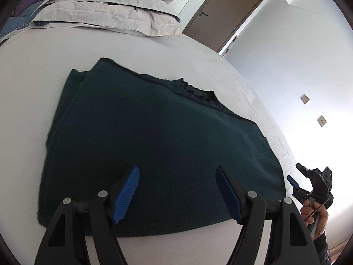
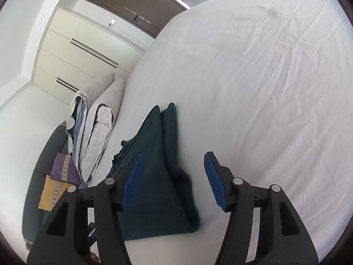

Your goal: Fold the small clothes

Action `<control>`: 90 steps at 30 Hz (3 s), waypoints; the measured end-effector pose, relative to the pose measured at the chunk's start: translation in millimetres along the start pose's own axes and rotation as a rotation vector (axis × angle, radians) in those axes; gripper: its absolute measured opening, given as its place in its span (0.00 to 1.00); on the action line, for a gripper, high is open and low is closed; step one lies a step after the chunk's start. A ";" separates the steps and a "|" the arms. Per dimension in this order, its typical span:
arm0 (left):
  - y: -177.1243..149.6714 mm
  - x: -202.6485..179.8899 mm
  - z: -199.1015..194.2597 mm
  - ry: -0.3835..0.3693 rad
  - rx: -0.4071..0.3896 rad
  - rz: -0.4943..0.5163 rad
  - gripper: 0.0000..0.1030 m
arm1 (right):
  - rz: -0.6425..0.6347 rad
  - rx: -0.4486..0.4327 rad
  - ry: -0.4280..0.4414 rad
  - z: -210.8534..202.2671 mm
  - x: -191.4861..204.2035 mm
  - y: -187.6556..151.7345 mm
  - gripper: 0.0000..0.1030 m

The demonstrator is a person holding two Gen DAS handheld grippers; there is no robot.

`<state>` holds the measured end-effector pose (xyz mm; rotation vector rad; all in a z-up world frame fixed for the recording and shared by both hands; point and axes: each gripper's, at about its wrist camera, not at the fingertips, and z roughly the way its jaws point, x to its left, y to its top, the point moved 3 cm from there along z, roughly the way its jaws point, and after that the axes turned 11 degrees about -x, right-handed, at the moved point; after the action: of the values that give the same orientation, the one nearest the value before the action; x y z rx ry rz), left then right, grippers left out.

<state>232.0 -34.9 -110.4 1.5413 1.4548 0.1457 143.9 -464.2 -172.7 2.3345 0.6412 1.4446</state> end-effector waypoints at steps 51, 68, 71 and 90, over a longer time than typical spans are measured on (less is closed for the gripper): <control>23.0 1.8 44.5 -0.212 0.113 -0.250 0.63 | -0.533 0.287 -0.054 115.5 216.1 -92.3 0.12; 48.3 -18.7 93.9 -0.242 0.234 -0.320 0.81 | -0.682 0.485 0.032 146.5 246.2 -200.1 0.43; 44.5 -38.0 101.8 -0.233 0.263 -0.262 0.81 | -0.756 0.441 0.064 108.0 238.8 -202.4 0.57; 42.6 -46.5 104.4 -0.185 0.309 -0.191 0.12 | -0.613 0.216 0.012 22.0 176.7 -137.9 0.57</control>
<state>317.7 -121.7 -111.6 1.5997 1.5161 -0.3416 204.0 -254.5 -116.4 1.9982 1.4231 1.1420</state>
